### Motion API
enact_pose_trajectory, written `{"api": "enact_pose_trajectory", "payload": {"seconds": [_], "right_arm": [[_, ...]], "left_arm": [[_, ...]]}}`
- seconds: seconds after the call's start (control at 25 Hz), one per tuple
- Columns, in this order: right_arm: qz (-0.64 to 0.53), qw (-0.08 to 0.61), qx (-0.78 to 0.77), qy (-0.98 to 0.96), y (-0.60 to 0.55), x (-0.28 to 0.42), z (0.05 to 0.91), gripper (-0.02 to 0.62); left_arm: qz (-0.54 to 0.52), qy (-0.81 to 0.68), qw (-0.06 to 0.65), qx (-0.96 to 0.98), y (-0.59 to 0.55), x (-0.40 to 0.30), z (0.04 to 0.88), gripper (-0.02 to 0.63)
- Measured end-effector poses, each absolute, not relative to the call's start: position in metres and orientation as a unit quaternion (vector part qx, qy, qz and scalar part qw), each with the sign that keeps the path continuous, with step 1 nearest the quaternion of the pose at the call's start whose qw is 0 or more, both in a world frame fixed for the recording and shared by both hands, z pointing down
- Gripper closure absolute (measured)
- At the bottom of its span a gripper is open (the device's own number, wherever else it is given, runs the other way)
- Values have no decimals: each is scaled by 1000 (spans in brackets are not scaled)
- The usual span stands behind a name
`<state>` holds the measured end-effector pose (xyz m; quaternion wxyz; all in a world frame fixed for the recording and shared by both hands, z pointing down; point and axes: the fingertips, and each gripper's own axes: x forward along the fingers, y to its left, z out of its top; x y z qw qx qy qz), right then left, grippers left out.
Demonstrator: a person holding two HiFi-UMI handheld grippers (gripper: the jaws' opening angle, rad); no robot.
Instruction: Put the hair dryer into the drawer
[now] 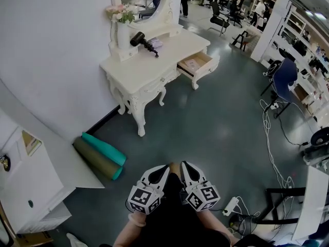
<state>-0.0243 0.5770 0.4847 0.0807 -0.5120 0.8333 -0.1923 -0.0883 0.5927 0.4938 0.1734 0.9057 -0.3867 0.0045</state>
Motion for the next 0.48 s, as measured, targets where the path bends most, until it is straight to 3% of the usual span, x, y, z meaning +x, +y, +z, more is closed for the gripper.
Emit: {"api": "enact_pose_trajectory", "payload": {"seconds": [0.48], "right_arm": [[-202,102,-522,823,483,-1,478,571]], "left_arm": [[6,-400,176,899,514,-74,492,581]]}}
